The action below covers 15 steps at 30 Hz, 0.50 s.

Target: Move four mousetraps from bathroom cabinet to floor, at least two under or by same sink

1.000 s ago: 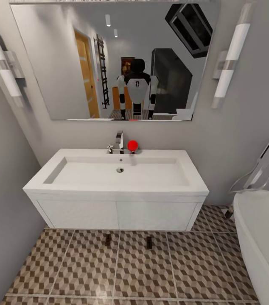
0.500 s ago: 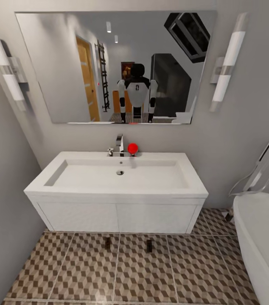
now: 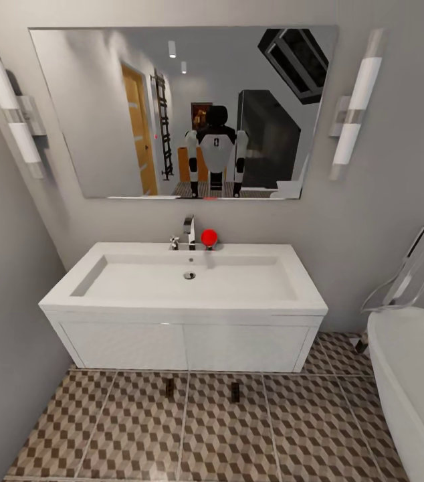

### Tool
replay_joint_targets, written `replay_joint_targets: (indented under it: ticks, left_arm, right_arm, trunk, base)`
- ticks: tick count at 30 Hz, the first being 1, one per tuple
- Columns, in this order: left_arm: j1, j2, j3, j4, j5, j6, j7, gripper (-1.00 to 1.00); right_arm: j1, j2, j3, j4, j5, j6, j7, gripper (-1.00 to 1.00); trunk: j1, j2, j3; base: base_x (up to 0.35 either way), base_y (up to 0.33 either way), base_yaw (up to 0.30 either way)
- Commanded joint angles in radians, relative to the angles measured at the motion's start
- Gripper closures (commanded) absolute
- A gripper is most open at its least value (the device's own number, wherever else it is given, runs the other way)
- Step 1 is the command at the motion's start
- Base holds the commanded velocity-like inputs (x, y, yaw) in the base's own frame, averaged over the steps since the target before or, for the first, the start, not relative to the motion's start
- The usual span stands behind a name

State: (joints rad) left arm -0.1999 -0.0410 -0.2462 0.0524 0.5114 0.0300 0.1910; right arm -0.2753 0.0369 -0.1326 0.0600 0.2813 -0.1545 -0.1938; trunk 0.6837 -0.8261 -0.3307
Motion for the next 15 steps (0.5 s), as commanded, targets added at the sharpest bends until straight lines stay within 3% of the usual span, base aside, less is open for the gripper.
replay_joint_targets:
  ticks: [1, 11, 15]
  left_arm:
    - [-0.001, 0.0, -0.008, 0.001, 0.007, 0.002, 0.002, -1.0]
    - [-0.001, 0.01, -0.009, 0.0, 0.004, -0.004, 0.002, -1.0]
    - [-0.001, 0.036, -0.01, -0.001, 0.001, -0.005, 0.002, -1.0]
  right_arm:
    - [-0.001, 0.0, -0.009, 0.005, 0.01, -0.007, -0.006, -1.0]
    - [-0.002, 0.0, -0.009, 0.003, 0.009, -0.005, -0.006, -1.0]
    - [-0.001, 0.0, -0.009, 0.001, 0.009, -0.005, -0.007, -1.0]
  trunk:
    - [0.0, -0.001, -0.001]
    - [0.0, -0.001, -0.001]
    - [0.0, -0.001, -0.001]
  base:
    - [0.0, 0.0, -0.09]
    - [0.0, 0.0, -0.241]
    - [0.0, 0.0, -0.296]
